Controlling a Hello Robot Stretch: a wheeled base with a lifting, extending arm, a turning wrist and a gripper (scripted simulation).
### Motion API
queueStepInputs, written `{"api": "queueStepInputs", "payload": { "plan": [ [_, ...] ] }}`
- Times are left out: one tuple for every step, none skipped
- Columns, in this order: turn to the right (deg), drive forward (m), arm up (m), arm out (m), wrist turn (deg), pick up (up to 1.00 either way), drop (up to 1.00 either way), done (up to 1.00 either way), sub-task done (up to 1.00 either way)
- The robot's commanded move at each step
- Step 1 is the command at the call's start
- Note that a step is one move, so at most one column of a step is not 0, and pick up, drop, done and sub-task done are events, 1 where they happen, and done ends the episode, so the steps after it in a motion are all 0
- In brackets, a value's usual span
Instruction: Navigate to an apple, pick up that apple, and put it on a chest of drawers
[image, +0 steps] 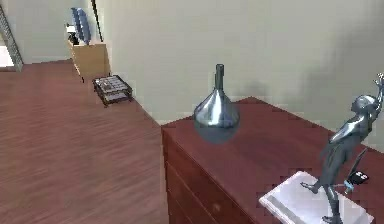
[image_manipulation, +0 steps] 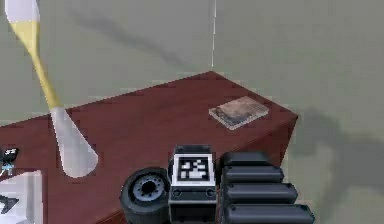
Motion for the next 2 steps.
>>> {"api": "queueStepInputs", "payload": {
  "plan": [
    [-45.0,0.0,0.0,0.0,0.0,0.0,0.0,0.0,0.0],
    [-45.0,0.0,0.0,0.0,0.0,0.0,0.0,0.0,0.0]
  ]
}}
